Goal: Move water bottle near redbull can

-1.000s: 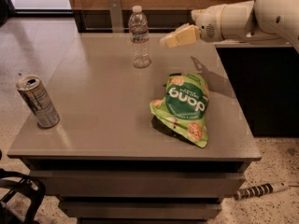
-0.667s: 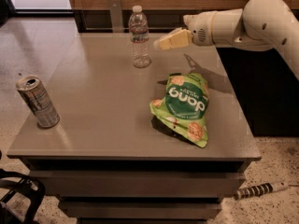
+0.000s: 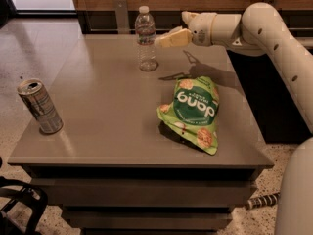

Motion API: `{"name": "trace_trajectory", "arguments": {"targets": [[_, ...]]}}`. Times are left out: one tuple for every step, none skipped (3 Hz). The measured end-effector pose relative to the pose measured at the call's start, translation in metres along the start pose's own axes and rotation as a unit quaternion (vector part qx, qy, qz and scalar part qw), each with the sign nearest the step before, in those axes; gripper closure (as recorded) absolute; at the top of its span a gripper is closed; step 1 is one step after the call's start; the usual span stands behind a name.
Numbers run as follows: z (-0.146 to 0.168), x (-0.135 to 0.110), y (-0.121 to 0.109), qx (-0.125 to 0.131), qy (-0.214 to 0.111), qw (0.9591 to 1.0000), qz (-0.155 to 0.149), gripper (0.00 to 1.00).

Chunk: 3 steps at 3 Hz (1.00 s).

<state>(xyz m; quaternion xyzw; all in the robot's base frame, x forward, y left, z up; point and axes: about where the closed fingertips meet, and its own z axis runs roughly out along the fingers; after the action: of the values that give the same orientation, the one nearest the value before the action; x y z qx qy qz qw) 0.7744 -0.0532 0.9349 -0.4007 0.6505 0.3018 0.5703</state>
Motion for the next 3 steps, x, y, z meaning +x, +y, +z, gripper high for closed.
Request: {"name": "trace_trajectory", "arguments": {"targets": [[0.022,-0.011,-0.012,-0.023,-0.028,0.9991,-0.020,0.00],[0.022,-0.022,-0.003,-0.021,-0.022,0.9994,-0.019,0.00],[0.026,-0.025,0.019,-0.028,-0.011,0.9995,-0.008,0.00]]}}
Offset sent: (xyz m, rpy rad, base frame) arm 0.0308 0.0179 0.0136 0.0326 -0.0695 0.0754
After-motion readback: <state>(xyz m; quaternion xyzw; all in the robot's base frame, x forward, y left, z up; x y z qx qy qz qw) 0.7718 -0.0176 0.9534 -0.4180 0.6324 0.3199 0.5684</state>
